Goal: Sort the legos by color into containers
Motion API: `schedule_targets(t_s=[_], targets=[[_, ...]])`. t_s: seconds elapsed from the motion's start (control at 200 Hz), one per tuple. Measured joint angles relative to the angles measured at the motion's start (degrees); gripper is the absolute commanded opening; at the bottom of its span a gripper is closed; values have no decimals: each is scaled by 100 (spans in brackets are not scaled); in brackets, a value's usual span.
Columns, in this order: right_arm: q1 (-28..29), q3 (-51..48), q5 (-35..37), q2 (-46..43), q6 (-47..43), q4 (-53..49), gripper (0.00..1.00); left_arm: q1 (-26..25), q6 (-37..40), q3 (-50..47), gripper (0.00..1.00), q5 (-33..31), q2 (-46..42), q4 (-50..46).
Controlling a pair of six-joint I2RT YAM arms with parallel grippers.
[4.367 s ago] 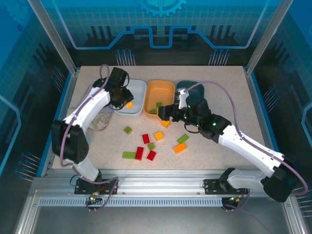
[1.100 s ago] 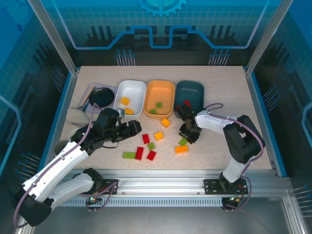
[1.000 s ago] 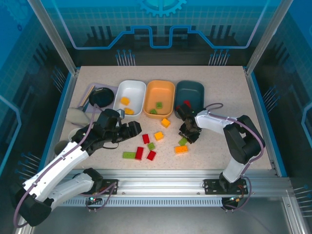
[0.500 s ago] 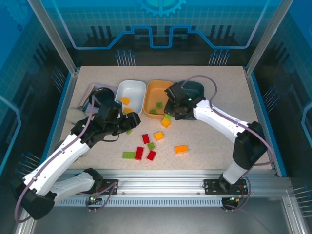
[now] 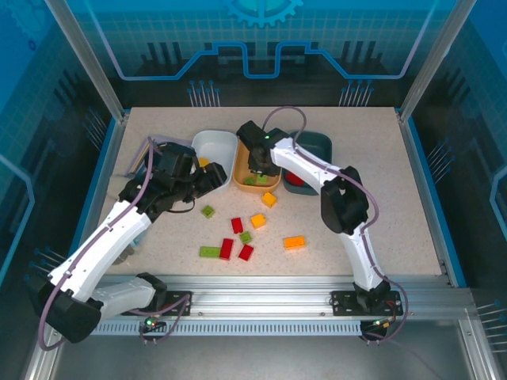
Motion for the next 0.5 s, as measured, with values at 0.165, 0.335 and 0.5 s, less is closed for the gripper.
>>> schedule_targets(t_s=[0.165, 0.335, 0.5], targets=[[-79, 378, -52, 457, 157, -275, 36, 11, 17, 2, 77, 24, 4, 81], [-188, 828, -114, 909, 317, -496, 49, 11, 15, -44, 77, 63, -63, 90], [-197, 1108, -219, 1049, 444, -667, 65, 11, 15, -195, 78, 136, -164, 68]])
